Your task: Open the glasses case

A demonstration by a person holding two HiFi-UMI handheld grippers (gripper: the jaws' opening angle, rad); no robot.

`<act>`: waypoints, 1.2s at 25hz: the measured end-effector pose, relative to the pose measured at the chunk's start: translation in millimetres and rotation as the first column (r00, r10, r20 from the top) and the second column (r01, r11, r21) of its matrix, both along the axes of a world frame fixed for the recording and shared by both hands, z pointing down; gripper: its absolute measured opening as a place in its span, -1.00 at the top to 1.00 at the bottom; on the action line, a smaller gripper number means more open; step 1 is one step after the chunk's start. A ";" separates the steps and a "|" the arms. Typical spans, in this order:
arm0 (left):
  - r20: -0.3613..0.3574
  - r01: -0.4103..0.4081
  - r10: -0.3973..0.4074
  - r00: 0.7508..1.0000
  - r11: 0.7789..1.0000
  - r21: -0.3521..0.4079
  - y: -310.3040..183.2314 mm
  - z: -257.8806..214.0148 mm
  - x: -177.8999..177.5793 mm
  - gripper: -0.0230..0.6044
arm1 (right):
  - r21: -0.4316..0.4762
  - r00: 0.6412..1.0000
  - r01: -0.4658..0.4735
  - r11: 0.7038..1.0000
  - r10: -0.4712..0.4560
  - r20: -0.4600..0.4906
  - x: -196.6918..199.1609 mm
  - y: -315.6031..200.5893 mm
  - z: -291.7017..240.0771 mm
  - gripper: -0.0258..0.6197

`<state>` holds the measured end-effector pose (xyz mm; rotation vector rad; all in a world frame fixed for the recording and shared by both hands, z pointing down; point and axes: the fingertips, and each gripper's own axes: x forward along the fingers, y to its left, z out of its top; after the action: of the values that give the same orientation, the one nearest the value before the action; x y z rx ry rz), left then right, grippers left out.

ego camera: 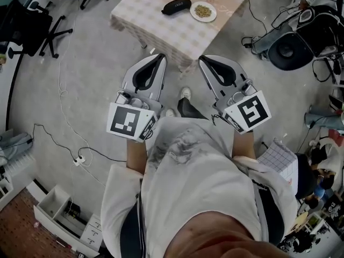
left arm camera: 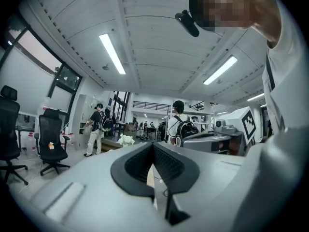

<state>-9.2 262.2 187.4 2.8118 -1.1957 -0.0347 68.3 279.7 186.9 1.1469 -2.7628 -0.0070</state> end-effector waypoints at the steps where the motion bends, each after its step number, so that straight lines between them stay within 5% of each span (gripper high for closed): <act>1: 0.003 0.004 -0.004 1.000 1.000 0.001 -8.4 -1.1 4.1 0.92 | 0.002 1.000 0.004 1.000 -0.004 0.003 4.2 -8.6 -1.2 0.87; 18: 0.064 0.081 -0.079 0.995 0.997 -0.021 -94.3 -1.3 69.9 0.92 | -0.023 0.994 0.105 0.994 -0.104 0.042 69.4 -104.2 3.8 0.87; 30: 0.058 0.091 -0.088 0.994 0.994 -0.053 -141.6 15.0 64.9 0.92 | -0.067 0.993 0.115 0.991 -0.113 0.034 64.3 -149.5 22.2 0.87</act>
<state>55.8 120.6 202.4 2.7274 -1.3130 0.0698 132.7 130.2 209.1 0.9795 -2.8274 0.0922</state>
